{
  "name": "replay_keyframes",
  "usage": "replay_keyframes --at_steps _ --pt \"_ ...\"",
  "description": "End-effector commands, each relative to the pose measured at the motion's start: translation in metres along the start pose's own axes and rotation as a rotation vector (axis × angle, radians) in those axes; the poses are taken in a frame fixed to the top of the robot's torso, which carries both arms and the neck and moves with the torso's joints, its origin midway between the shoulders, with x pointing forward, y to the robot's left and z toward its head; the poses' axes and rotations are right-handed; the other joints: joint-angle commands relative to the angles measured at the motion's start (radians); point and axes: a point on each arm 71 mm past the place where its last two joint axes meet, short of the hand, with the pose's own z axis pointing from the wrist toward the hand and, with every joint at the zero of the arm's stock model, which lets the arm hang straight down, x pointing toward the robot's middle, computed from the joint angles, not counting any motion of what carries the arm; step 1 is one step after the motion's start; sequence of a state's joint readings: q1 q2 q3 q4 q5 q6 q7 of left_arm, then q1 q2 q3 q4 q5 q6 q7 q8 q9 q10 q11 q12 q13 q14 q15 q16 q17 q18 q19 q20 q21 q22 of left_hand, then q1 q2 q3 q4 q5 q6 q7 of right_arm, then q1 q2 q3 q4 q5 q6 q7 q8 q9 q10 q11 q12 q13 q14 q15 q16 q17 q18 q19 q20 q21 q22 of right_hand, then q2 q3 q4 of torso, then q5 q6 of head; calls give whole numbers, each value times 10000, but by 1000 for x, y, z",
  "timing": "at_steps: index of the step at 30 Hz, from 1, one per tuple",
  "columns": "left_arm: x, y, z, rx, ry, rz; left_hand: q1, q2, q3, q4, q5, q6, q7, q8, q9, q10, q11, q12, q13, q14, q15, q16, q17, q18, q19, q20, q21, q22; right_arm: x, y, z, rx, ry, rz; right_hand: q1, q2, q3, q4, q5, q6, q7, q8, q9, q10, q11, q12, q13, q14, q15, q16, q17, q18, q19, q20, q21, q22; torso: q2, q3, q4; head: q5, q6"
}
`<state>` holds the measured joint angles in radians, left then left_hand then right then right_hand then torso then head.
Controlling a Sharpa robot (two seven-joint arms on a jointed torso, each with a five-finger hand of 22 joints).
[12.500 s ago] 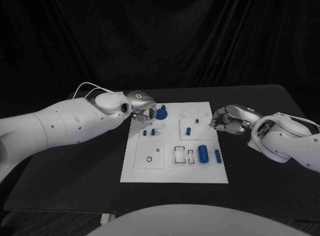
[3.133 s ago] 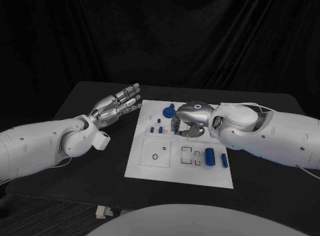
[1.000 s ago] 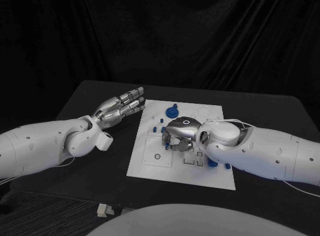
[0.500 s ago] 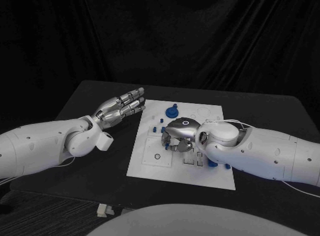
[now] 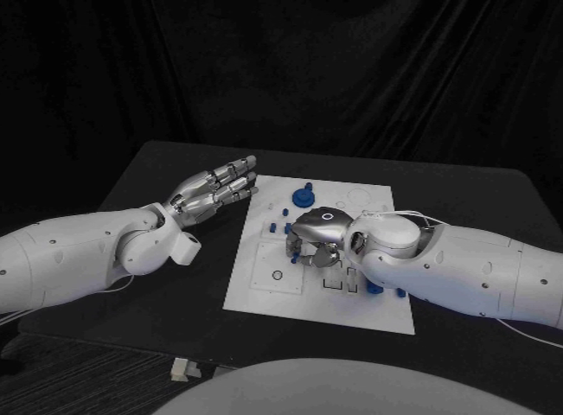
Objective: Assemble the parts on the task board
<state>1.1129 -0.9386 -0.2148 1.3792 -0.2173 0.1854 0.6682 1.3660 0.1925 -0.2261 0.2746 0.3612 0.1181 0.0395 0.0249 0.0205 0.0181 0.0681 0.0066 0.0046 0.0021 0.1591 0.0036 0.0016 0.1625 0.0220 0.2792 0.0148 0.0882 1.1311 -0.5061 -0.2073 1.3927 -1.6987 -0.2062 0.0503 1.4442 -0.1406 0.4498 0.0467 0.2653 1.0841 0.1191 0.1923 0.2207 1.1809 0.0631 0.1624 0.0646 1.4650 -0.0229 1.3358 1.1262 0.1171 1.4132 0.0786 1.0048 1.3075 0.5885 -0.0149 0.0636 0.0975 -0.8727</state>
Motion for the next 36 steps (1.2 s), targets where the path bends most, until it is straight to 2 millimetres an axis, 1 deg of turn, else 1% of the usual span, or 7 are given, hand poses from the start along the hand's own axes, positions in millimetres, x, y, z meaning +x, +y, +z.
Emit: replay_keyframes --at_steps 1,14,18,26,32,34,36 --pt "2 0 1 74 123 -197 39 72 -64 21 -29 27 87 34 13 -22 -74 24 16 -21 -16 -36 -16 167 -26 70 15 24 2 -1 0 222 95 -157 130 19 1 -85 89 -22 72 -38 1 53 33 -40 19 66 76 -64 -16 -117 -19 59 -53 1230 1 2 2 -14 1" --pt "3 1 2 31 180 -239 44 87 -67 20 -26 52 149 44 17 -23 -92 24 15 -21 4 -36 -16 171 -9 81 27 64 2 2 1 114 45 -165 159 21 23 -128 113 -15 77 -51 6 80 34 -38 29 62 77 -62 -9 -118 -24 62 -46 1233 -1 0 0 -3 1" --pt "3 1 2 17 191 -248 51 92 -66 15 -20 64 169 49 19 -22 -86 26 16 -21 13 -36 -16 172 -3 85 30 77 3 4 2 37 90 -155 163 15 25 -144 117 -22 83 -62 5 104 33 -29 36 57 77 -69 -21 -118 -26 63 -43 1234 1 2 1 24 1" --pt "3 2 2 -20 217 -272 77 109 -62 -8 2 91 234 61 23 -20 -74 28 17 -21 42 -36 -16 177 29 98 52 156 5 6 2 6 301 -123 112 -39 7 -177 98 -120 117 -155 -15 108 55 -42 47 31 92 -99 -71 -111 -54 73 -88 1223 0 -1 2 34 1" --pt "4 2 2 -7 280 -322 120 139 -51 -46 37 176 316 93 37 -10 -61 35 21 -16 75 -33 -13 177 70 111 76 228 7 5 1 129 527 -105 33 -86 32 -231 -3 -449 177 -408 -84 -142 136 -150 39 -63 159 -200 -228 -81 -165 122 -302 1171 -1 1 2 32 1" --pt "5 2 2 -12 302 -338 130 144 -51 -55 39 214 349 107 44 -8 -66 36 21 -15 80 -32 -13 175 78 114 80 233 8 5 1 157 586 -101 9 -106 47 -244 -33 -580 178 -496 -110 -265 156 -198 33 -96 179 -233 -279 -72 -201 140 -364 1157 -2 0 4 35 1" --pt "5 2 2 -19 317 -349 132 146 -51 -57 39 227 361 113 46 -11 -66 34 20 -15 80 -31 -12 175 83 115 83 244 9 5 1 181 648 -93 -43 -158 62 -261 -98 -805 130 -642 -152 -557 183 -305 20 -166 171 -299 -383 -36 -287 152 -531 1117 -1 0 5 38 1"
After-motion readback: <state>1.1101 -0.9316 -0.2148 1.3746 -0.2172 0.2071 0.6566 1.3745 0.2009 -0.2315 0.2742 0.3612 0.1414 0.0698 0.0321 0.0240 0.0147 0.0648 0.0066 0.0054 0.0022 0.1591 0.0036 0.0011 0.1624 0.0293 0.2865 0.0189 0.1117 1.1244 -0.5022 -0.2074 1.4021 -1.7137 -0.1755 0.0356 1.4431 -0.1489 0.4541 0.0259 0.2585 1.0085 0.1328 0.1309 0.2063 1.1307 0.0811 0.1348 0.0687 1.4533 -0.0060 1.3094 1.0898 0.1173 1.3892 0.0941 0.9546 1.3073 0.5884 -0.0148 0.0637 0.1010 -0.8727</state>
